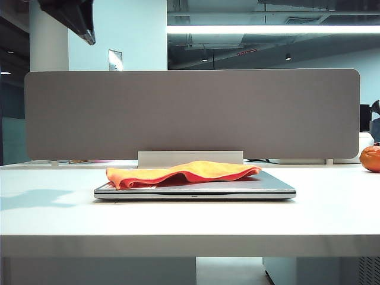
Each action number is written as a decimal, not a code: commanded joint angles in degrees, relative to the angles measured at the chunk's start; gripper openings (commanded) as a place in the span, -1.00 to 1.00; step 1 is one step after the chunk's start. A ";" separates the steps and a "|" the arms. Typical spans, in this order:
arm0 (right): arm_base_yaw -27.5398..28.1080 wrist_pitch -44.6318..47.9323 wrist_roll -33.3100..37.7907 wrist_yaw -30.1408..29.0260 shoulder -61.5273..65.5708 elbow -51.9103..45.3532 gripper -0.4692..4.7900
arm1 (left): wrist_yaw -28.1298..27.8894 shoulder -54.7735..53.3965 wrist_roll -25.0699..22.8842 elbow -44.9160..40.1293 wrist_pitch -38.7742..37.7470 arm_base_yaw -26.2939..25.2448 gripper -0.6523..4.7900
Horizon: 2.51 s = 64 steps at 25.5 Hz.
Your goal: Pick up the orange rag and put it over the laptop.
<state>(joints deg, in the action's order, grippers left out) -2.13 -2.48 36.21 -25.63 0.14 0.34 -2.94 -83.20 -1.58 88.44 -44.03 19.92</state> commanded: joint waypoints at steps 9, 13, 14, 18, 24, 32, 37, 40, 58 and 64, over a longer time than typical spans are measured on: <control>0.04 0.81 -0.26 0.00 -0.09 -0.15 -0.84 | 0.26 22.69 4.31 -27.91 12.96 -0.04 -0.79; 0.04 0.81 -0.26 0.00 -0.09 -0.15 -0.84 | 0.20 30.03 5.29 -34.71 15.26 -0.04 -0.78; 0.04 0.81 -0.26 0.00 -0.09 -0.15 -0.84 | 0.20 31.87 5.53 -36.22 15.47 -0.04 -0.79; 0.04 0.81 -0.26 0.00 -0.09 -0.15 -0.84 | 0.20 39.71 6.78 -42.53 15.41 -0.04 -0.78; 0.04 0.83 -0.26 0.00 -0.09 -0.15 -0.84 | 0.17 49.05 6.32 -47.10 10.29 -0.04 -0.78; 0.07 0.81 -0.26 0.00 -0.09 -0.15 -0.84 | 0.17 51.91 6.21 -47.10 9.88 -0.04 -0.78; 0.07 0.83 -0.26 0.00 -0.09 -0.15 -0.84 | -1.79 51.63 6.10 -47.34 12.68 -0.07 -0.78; 0.09 0.83 -0.26 0.00 -0.09 -0.15 -0.84 | -6.23 51.84 6.10 -48.54 16.61 -0.26 -0.78; 0.11 0.83 -0.26 0.00 -0.09 -0.15 -0.84 | 3.10 72.65 6.51 -80.43 50.97 -21.90 -0.78; 0.11 0.83 -0.26 0.00 -0.09 -0.15 -0.84 | 3.17 78.16 6.54 -86.12 53.62 -21.79 -0.78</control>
<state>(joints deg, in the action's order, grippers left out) -2.07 -2.46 36.23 -25.65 0.14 0.34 0.03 -5.80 4.80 2.90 7.92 -1.91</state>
